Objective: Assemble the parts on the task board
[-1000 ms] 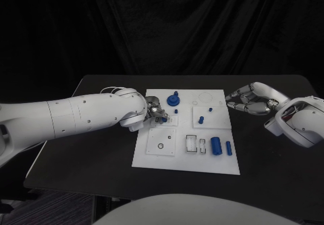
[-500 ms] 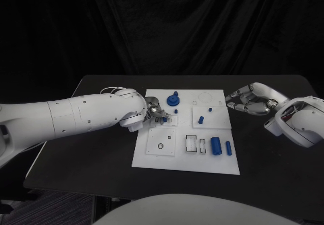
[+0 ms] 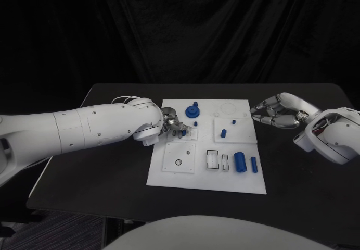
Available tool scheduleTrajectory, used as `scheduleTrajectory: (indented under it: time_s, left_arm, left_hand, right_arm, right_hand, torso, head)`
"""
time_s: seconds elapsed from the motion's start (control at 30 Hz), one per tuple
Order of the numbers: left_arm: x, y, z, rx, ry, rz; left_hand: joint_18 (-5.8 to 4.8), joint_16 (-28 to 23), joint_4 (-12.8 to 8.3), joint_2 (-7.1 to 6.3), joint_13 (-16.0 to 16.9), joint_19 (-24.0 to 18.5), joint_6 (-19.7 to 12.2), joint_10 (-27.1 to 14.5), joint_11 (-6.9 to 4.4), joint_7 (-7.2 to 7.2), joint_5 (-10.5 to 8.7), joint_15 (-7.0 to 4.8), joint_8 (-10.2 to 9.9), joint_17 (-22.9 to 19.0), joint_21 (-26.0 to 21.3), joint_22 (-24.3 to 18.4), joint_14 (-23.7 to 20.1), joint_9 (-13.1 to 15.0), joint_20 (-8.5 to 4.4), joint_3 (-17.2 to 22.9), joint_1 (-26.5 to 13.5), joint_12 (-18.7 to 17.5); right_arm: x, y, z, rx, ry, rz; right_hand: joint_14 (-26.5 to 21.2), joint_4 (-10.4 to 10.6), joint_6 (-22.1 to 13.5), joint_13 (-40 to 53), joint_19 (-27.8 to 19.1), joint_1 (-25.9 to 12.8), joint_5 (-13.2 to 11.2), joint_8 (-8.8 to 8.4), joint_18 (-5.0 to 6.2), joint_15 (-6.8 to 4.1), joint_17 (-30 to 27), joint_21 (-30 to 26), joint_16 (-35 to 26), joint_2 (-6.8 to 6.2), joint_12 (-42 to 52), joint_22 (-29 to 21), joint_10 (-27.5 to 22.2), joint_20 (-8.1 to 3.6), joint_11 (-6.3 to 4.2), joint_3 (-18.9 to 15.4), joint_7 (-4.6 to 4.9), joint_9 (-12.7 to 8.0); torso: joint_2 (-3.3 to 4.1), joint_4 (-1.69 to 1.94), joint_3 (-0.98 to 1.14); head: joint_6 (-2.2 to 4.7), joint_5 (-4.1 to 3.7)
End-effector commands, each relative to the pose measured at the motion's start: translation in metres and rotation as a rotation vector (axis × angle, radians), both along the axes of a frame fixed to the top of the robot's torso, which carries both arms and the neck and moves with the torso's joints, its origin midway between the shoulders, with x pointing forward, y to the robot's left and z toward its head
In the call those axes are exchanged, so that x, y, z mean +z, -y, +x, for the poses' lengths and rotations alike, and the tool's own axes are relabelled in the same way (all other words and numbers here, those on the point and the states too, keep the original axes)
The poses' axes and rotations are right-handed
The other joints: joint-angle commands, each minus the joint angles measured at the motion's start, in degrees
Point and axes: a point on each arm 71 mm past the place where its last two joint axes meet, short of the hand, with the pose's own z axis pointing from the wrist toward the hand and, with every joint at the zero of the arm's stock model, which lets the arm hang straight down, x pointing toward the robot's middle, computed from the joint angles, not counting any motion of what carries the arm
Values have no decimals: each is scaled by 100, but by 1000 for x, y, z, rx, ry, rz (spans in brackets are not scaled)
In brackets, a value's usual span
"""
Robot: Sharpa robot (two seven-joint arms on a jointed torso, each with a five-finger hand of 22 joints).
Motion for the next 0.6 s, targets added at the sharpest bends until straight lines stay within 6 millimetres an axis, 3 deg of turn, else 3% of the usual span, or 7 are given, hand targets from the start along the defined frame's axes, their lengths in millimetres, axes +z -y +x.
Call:
scheduleTrajectory:
  time_s: [0.03, 0.37, 0.43, 0.6]
  left_arm:
    - [-9, -2, -5, -4, -45, 26]
    - [-8, -5, -6, 6, -36, 19]
    - [-8, -6, -6, 5, -36, 19]
    - [-8, -7, -6, 4, -35, 17]
  left_hand:
    - [95, 15, 5, 26, 1509, 5, 66, 597, 34, 2, -21, 26, -10, 1510, -14, 375, 606, 18, 13, -58, -41, 21]
    - [89, 15, -151, 171, 1509, 40, 82, 597, -31, -72, 315, -31, 208, 1510, -11, 423, 606, 521, -40, -239, 398, 21]
    - [87, 15, -238, 213, 1509, 47, 37, 597, -40, -82, 453, -39, 252, 1510, -11, 436, 606, 675, -50, -245, 546, 21]
    - [84, 15, -358, 269, 1509, 54, -13, 597, -53, -96, 534, -49, 276, 1510, -12, 451, 606, 812, -58, -197, 722, 21]
  right_arm:
    - [-2, 0, 0, -9, -18, -11]
    - [-3, 0, 0, -9, -26, -14]
    - [-3, 0, 0, -9, -27, -15]
    - [-4, 0, 0, -9, -30, -16]
  right_hand:
    - [64, -5, 19, -8, -38, 67, 20, -7, 57, 11, -5, -24, -31, 3, -28, 251, -48, 14, -1, 29, 15, -8]
    - [63, -7, 20, -13, -40, 67, 30, -7, 59, 12, -10, -30, -34, 1, -30, 248, -51, 14, 0, 34, 16, -9]
    - [63, -7, 20, -13, -40, 67, 30, -7, 59, 12, -10, -30, -34, 1, -30, 248, -51, 14, 0, 34, 16, -9]
    - [63, -5, 21, -19, -43, 62, 35, -6, 60, 12, -9, -36, -34, 2, -33, 245, -56, 15, 1, 36, 17, -9]
  torso:
    - [3, 0, -1]
    - [5, 1, 0]
    - [5, 0, -1]
    - [8, 2, -1]
  head:
    - [1, 1]
    - [1, -5]
    - [1, 0]
    - [1, 4]
